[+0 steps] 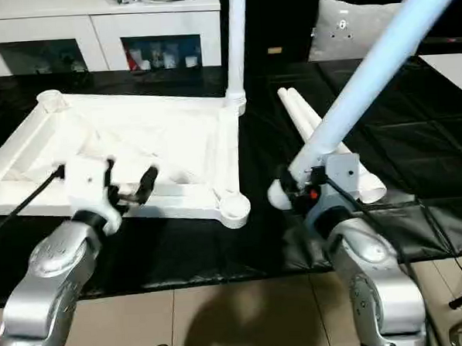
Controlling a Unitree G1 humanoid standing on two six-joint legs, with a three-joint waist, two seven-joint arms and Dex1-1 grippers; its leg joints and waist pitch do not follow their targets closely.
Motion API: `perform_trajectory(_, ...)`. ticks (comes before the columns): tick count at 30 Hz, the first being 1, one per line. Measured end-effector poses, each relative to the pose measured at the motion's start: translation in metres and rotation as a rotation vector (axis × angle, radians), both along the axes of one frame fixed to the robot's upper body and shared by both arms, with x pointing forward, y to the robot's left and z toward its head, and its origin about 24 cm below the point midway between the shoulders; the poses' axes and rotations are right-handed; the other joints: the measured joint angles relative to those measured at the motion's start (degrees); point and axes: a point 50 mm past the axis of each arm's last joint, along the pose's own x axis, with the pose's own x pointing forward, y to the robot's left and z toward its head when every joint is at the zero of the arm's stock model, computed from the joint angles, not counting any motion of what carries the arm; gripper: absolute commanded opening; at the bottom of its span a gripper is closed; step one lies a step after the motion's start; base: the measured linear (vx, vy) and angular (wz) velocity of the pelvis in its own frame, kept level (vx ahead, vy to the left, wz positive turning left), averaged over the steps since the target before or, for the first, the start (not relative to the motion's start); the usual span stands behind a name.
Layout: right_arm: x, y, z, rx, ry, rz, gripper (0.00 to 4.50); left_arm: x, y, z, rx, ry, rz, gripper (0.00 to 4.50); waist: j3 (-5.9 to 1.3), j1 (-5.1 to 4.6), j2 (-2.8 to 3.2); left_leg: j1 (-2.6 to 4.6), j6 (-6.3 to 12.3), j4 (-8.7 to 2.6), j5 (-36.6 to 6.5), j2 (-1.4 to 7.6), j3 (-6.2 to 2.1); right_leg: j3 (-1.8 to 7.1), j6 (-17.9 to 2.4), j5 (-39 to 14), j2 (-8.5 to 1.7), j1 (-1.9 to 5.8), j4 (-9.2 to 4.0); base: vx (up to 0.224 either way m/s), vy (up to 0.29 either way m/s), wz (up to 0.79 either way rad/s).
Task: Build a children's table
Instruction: Move to table
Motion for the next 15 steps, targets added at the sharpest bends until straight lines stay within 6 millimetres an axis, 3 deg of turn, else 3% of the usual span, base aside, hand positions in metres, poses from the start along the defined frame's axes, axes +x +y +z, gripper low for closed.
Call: perform_trajectory(15,-0.0007,-0.0006,-0.0013,-0.001,-0.010,0.035,1.86,0.0004,-0.0045,-0.0014,-0.006,0.000,-0.027,4.37,-0.04,0.16,0.04,-0.01,0.00,-0.10,0.0,0.00,0.00,-0.03,-0.1,0.1,0.00,-0.02,0.03,0.000,0.000,0.00)
